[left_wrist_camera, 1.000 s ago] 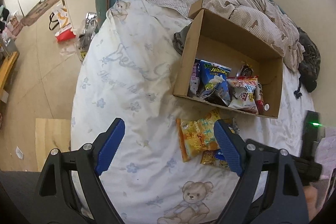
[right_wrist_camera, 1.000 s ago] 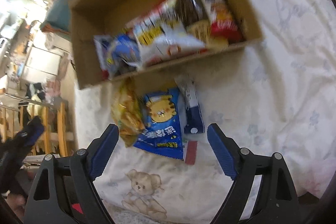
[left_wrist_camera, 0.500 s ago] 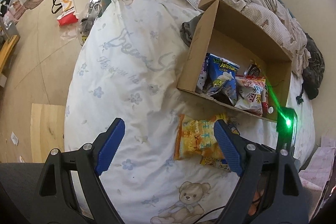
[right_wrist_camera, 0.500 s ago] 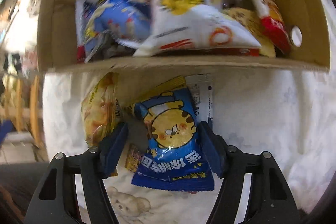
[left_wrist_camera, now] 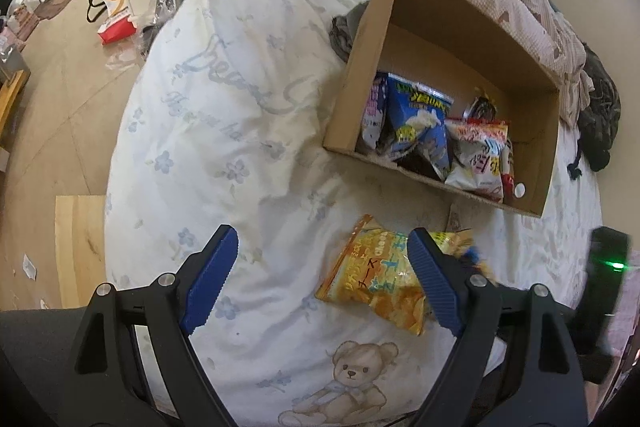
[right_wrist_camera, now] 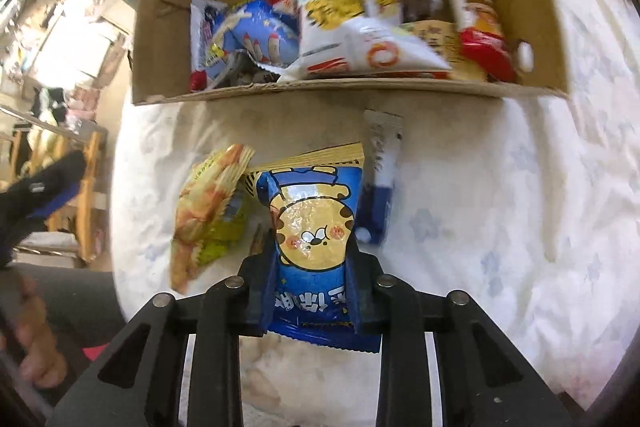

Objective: Organize snacks
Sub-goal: 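Grasp the blue tiger-print snack bag with the right tool, then grasp the yellow cheese chip bag with the left tool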

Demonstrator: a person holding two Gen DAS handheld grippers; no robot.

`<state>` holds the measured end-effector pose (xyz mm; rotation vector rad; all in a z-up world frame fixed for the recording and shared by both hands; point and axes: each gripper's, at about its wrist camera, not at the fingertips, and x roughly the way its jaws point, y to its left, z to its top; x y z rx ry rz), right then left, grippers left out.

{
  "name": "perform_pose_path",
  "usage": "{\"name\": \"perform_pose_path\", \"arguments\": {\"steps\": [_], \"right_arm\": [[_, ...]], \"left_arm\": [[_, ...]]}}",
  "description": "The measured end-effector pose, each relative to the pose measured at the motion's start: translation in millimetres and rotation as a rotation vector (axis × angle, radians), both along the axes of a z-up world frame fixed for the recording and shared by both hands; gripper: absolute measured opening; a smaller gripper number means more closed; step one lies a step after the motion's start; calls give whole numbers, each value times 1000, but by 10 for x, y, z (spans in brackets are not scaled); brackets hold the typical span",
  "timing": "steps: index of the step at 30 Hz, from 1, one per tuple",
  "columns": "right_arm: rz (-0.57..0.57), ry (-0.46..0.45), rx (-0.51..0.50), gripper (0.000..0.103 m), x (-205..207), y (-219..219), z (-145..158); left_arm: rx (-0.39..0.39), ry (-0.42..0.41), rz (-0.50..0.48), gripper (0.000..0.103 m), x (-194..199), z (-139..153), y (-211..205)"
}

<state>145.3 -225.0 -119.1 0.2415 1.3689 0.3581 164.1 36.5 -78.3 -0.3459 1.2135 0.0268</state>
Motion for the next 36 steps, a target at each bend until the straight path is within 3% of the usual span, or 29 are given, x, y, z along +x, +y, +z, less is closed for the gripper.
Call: {"name": "perform_pose_path", "arguments": {"steps": [4,9,14,17,22,30,34,36], "right_arm": [[-94,-57,48,29,-114,-337,228],[-201,-68,95,29,-197,-723,257],[-239,-52,111,29,-139,-744,213],[-242,-46,123,29,-127,-785,215],[-225,-50,128,29,-119,-740,216],[-213,-54,109,29,-115,-692,208],[-215,-54,99,29,-104,-679,206],[-218,-61,87,29,-98,-675,207]], "left_arm": [[-56,48,-22,84,15,-129,-108],[-64,102,-107,84,109,-331,-377],[-92,201,-239,84,176,-616,-694],[-51,212,-283,85,189,-726,-806],[-52,236,-270,93,229,-927,-851],[-27,226,-292,95,233,-981,-964],[-9,297,-312,95,257,-1156,-1049],[10,278,-310,93,279,-1169,-1107]]}}
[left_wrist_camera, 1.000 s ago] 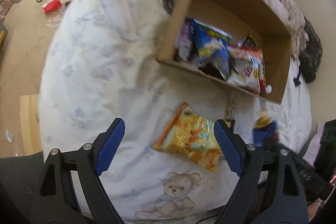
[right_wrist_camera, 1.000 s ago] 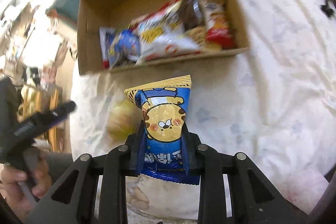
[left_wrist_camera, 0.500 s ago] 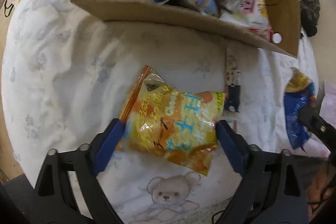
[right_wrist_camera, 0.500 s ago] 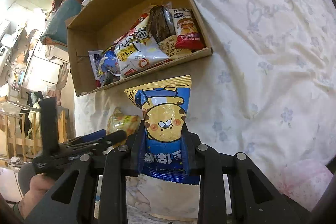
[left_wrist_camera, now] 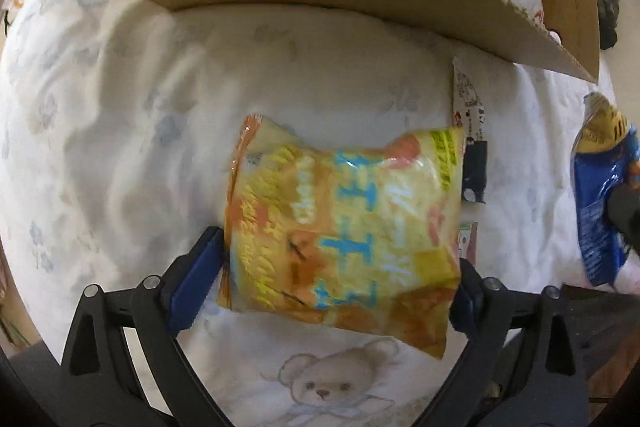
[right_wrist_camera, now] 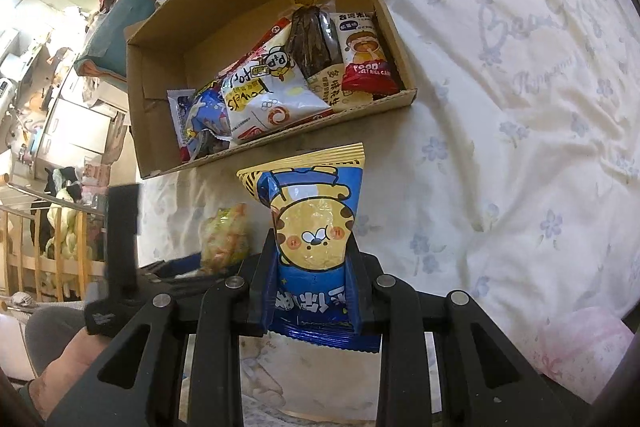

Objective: Organize snacks
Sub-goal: 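Grasp the yellow cheese chip bag with the left tool, then carry the yellow bag and blue bag toward the box with both tools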

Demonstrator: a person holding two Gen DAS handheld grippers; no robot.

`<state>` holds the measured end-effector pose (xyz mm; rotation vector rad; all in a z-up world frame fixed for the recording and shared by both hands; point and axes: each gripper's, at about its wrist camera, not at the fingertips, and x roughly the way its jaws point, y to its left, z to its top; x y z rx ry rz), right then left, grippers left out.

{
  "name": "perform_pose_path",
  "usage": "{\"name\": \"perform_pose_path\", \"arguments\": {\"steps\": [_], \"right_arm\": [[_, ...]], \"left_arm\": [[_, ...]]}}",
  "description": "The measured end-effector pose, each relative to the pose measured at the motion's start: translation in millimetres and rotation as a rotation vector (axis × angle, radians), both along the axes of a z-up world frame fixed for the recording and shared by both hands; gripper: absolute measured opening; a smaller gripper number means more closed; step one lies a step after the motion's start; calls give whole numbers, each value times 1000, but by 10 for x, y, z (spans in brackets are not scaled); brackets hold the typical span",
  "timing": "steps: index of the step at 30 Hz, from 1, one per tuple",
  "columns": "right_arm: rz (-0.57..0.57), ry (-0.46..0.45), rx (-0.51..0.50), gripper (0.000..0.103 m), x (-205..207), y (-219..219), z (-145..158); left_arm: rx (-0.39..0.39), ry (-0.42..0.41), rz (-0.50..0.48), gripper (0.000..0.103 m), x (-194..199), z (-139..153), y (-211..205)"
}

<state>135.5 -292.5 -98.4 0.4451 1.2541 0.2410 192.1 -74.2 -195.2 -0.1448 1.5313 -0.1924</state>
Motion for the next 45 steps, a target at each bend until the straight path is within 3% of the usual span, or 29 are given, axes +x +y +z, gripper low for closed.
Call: {"name": "perform_pose_path", "arguments": {"steps": [4,8,17,23,29,36,45], "right_arm": [[-6,-16,-11,29,-7,12,33],[2,-32,-20,29,-33,23,59],[20,-40,-25,29,-53,74,73],[43,-71,21,29,-66,148,165],[83,-157,116,29,-57,231,365],[81,-213,198,29,22,263,495],[18,-278,229,29,242,193,610]], "left_arm": [[-39,-37,16,61,-2,145,17],[-45,-96,15,51,-64,350,103],[23,-162,33,50,-383,679,321],[85,-257,23,50,-485,895,510],[115,-392,17,50,-538,1314,526],[134,-503,8,50,-367,1619,411],[158,-543,13,50,19,1806,428]]}}
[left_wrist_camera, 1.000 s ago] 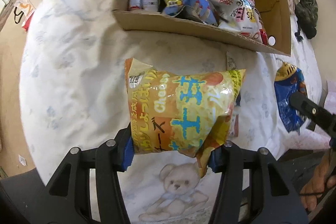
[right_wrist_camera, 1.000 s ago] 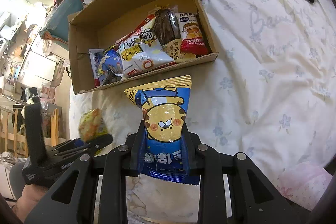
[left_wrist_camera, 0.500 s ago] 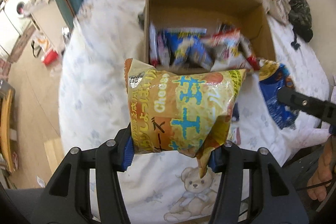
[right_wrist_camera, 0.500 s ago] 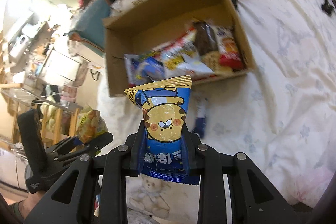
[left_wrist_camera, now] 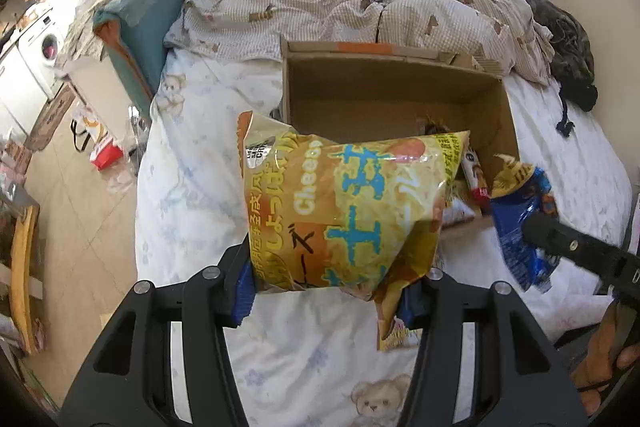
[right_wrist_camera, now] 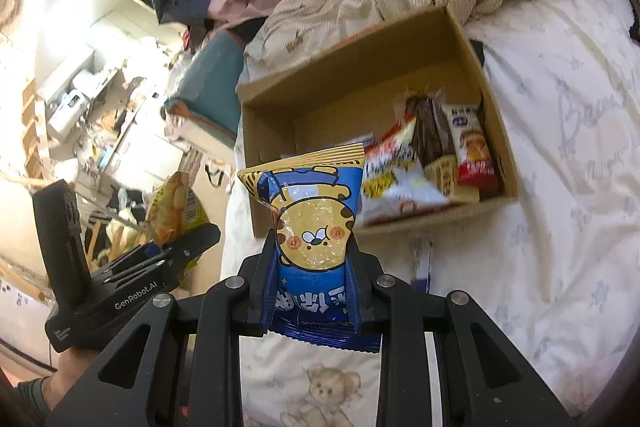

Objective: Organize snacks
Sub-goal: 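Carry the yellow bag and blue bag toward the box with both tools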

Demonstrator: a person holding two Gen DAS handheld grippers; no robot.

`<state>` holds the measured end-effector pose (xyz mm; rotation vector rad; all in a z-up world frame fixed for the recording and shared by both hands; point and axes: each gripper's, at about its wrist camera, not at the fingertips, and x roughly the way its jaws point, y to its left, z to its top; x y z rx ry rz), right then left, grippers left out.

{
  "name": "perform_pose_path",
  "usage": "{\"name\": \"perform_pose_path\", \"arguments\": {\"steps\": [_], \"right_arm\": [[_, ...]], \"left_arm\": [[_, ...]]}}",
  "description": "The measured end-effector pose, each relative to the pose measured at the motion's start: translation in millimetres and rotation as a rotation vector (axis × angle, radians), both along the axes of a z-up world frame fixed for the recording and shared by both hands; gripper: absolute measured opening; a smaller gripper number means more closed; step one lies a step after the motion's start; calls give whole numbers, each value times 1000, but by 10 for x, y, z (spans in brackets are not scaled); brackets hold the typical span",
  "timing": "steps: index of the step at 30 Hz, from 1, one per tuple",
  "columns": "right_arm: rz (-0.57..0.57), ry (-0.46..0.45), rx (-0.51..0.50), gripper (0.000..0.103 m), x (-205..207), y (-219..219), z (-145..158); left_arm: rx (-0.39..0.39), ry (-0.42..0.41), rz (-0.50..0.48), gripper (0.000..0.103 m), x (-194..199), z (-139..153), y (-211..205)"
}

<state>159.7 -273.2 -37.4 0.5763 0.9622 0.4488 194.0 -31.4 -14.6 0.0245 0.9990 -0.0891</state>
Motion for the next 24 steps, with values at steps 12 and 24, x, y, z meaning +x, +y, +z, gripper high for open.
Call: {"name": "perform_pose_path", "arguments": {"steps": [12,24], "right_arm": [[-86,-27,-96,30,503,-244,45],[-115,11,-158,30,791,-358,-136]], "left_arm": [[43,-42,-27,51,618,20,-196],[31,0,-18,53,852,-369,-253]]}}
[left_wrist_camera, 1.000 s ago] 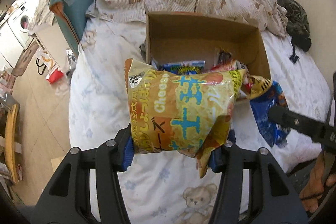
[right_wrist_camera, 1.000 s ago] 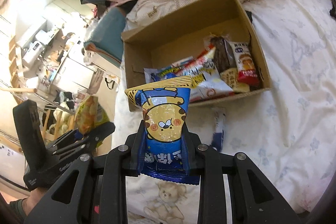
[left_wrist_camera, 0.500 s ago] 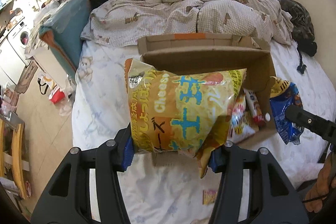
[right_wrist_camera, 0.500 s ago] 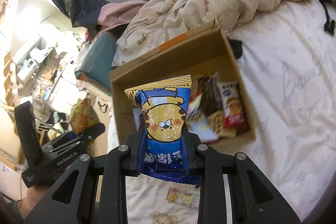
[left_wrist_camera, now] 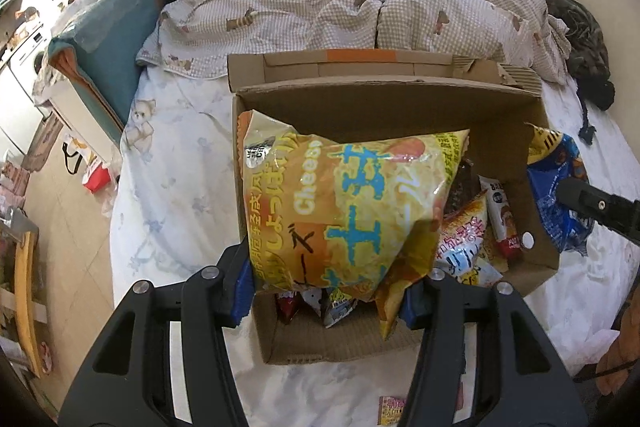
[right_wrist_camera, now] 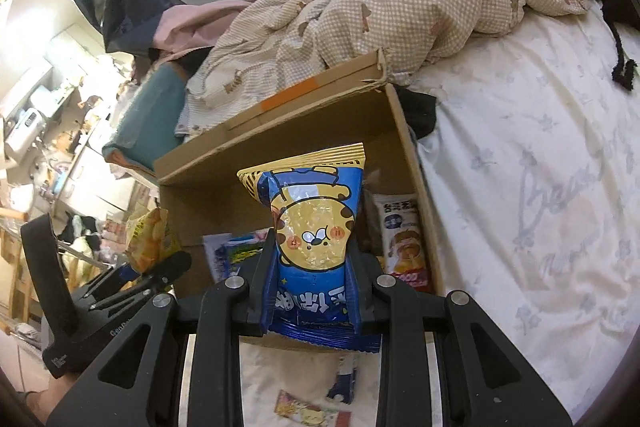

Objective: Organize snacks
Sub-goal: 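Carry the yellow bag and blue bag toward the box with both tools, then lower both bags into the box and open both tools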

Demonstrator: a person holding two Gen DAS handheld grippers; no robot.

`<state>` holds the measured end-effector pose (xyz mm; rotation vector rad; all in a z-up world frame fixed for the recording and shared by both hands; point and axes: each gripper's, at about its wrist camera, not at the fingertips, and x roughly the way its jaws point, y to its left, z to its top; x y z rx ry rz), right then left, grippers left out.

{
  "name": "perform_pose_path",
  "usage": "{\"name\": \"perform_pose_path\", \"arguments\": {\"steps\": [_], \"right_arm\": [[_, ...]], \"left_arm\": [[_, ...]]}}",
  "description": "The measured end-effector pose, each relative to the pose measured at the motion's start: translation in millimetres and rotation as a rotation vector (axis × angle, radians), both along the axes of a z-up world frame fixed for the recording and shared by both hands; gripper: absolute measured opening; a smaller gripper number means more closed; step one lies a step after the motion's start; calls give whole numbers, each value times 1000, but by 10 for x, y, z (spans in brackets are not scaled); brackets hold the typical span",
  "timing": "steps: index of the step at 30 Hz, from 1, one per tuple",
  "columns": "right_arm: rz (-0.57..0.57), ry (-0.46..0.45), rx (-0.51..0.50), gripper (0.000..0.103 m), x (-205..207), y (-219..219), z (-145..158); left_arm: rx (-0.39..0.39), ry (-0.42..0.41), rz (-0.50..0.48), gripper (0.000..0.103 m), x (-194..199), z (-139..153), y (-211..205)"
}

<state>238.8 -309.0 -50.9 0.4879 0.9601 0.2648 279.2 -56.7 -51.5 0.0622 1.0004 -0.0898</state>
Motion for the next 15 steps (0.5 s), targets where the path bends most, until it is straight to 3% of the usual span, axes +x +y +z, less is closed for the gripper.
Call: {"name": "perform_pose_path", "arguments": {"steps": [9,15], "right_arm": [[-16,37,21,30,60,-23,-87],[-5,50,33,32,78,26,-112]], "left_arm": [[-16,-4,-22,54,32,5,-23],[-55,-3,-10,63,14,23,56]]}}
